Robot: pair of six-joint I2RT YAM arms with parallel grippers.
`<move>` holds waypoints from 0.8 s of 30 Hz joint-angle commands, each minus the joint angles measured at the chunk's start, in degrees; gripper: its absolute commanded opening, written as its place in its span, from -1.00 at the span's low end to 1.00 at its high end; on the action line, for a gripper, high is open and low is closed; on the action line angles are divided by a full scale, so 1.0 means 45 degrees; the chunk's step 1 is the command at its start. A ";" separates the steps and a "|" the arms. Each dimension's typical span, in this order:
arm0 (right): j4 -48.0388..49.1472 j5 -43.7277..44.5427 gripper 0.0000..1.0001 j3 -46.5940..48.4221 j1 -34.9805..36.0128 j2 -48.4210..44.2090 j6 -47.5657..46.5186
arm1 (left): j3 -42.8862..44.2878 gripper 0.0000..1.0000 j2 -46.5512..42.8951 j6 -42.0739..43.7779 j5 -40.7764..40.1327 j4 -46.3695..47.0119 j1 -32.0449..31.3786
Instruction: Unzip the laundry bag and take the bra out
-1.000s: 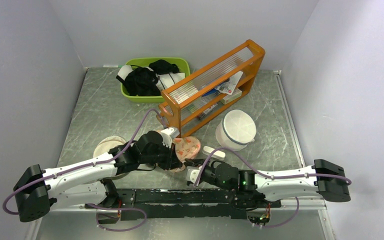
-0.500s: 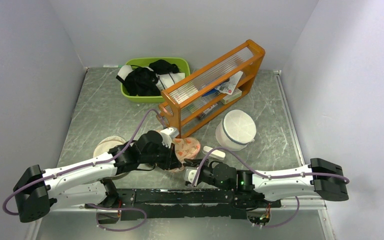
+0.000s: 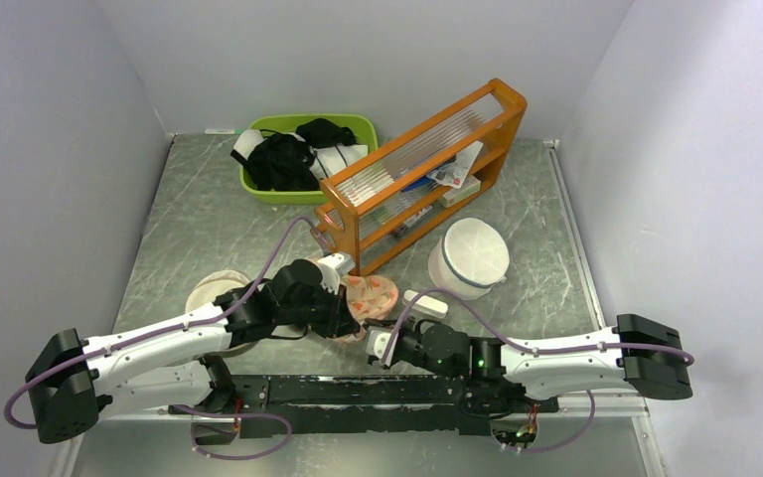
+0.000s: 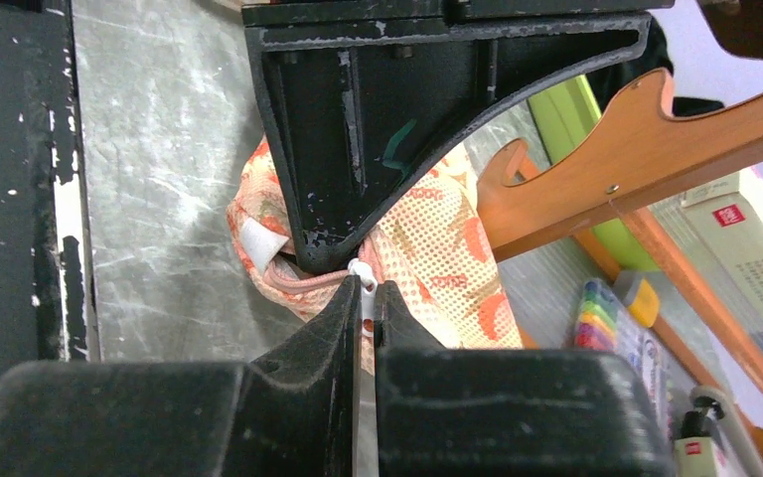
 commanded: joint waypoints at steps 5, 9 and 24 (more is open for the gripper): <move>-0.1885 0.0169 -1.00 0.1080 -0.0043 0.0371 0.3906 | 0.0426 -0.86 -0.0163 0.0598 -0.0694 -0.0377 0.0118; -0.2889 0.0601 -1.00 0.1346 -0.0033 0.0243 0.6006 | 0.0742 -0.86 -0.0069 0.1050 -0.0978 -0.1081 0.0117; -0.5889 0.2968 -1.00 0.1575 -0.0144 0.0458 1.2300 | 0.1021 -0.86 -0.0987 0.1602 -0.1930 -0.2686 0.0110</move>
